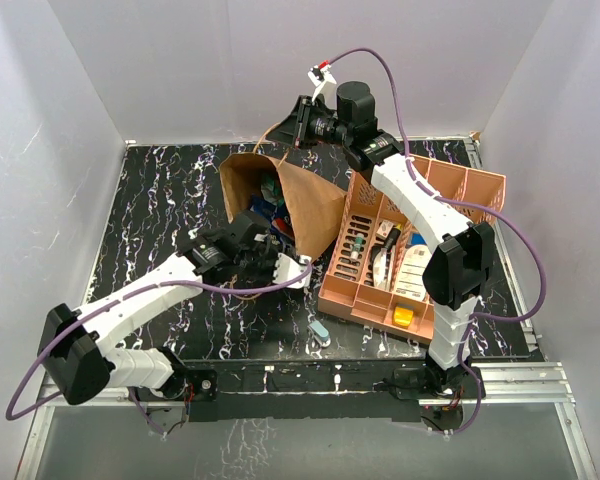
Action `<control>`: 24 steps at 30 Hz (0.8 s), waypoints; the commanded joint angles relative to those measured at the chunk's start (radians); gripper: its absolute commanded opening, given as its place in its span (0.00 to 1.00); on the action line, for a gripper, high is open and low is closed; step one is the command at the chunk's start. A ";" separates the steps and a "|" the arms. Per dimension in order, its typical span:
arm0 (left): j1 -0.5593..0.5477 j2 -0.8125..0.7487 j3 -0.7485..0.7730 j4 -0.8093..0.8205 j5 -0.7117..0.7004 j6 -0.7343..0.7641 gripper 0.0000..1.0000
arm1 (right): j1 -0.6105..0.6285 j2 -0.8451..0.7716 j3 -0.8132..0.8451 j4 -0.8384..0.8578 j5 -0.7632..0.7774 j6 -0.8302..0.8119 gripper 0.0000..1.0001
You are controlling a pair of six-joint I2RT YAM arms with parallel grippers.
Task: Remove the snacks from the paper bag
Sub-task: Take out the snack from the paper bag.
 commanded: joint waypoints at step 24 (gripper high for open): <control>0.014 0.142 0.030 0.126 -0.090 0.027 0.36 | -0.001 -0.045 0.039 0.066 -0.007 0.013 0.07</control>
